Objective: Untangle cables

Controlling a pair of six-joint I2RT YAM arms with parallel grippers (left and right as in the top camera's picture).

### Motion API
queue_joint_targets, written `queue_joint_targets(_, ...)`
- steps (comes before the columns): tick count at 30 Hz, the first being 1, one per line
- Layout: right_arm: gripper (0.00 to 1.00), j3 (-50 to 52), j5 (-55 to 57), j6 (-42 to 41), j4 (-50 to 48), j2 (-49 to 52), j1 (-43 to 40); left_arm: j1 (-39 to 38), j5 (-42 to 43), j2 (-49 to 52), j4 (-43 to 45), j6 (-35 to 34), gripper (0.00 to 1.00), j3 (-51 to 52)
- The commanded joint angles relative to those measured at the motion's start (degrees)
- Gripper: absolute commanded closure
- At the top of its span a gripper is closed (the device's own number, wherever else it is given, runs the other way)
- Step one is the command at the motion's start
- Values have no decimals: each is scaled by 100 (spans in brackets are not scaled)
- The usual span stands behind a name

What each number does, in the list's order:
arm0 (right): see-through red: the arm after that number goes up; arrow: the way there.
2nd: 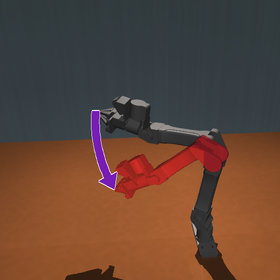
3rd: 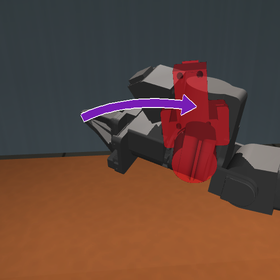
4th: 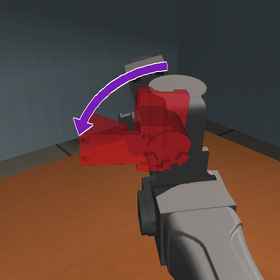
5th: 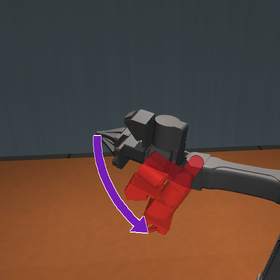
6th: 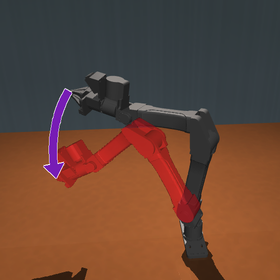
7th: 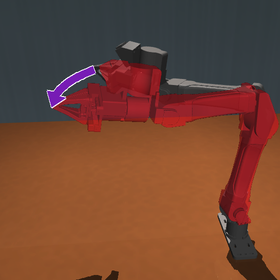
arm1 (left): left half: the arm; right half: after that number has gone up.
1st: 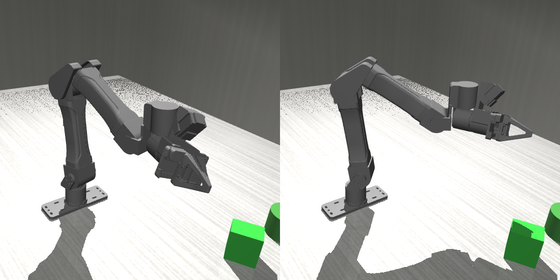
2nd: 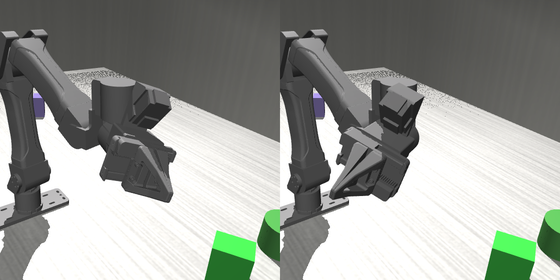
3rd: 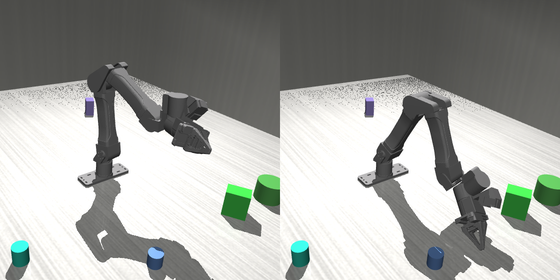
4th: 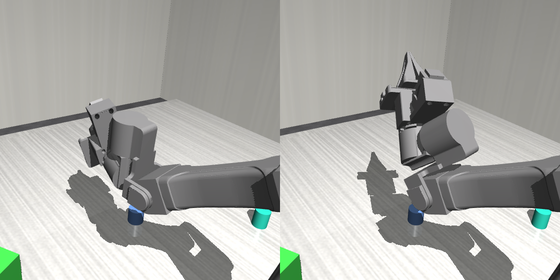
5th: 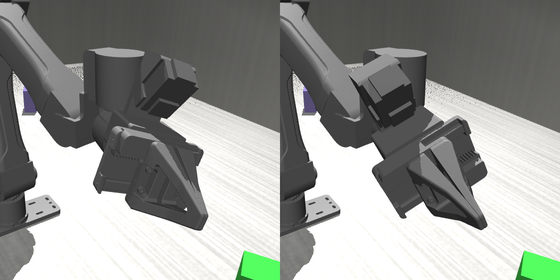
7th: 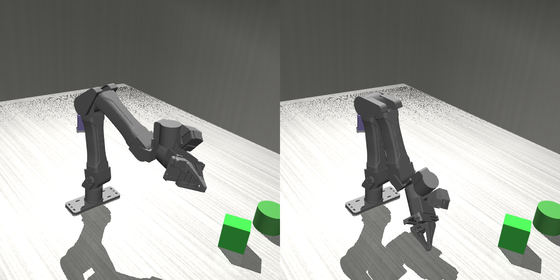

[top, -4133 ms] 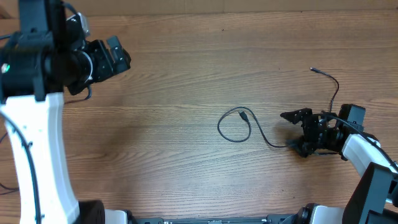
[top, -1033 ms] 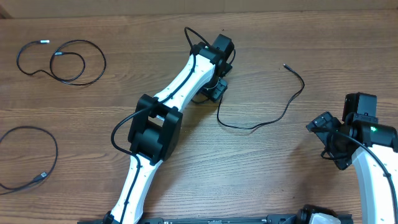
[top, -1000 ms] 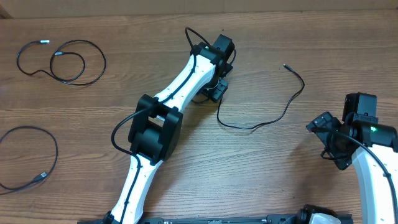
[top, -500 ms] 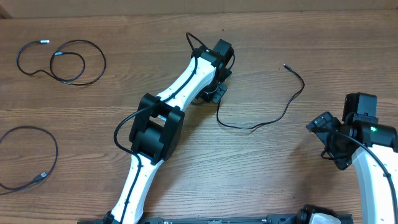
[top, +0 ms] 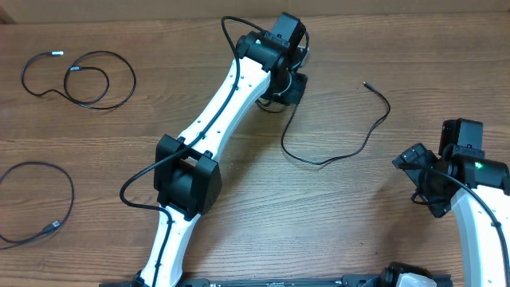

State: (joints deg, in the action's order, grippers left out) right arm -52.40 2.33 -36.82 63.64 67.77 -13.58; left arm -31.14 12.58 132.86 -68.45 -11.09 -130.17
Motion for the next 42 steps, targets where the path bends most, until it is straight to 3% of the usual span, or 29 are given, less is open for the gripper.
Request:
queue_joint_targets(1,0,-92,17,24,-33,-85,-33,-70,1781,-76,461,-463,96,-92)
queue_joint_targets(6,0,-92,15,24,-33,-85,-33,-280,2070,-76,1060,-949,95,-92)
queue_joint_targets(11,0,-92,17,24,-33,-85,-33,-431,1803,-76,1235,-951,96,-94)
queue_joint_targets(21,0,-92,17,26,-33,-85,-33,2,2131,-181,1530,-1139,96,-98)
queue_joint_targets(24,0,-92,17,26,-33,-85,-33,131,1504,-184,1150,-949,96,-98)
queue_joint_targets(32,0,-92,17,24,-103,-85,-33,833,979,-295,175,-774,96,-101)
queue_joint_targets(38,0,-92,17,24,-509,-85,-33,1611,833,-994,-608,129,96,-101)
queue_joint_targets(42,0,-92,-9,-72,-640,-85,-33,2070,-605,-1794,-1051,170,96,-101)
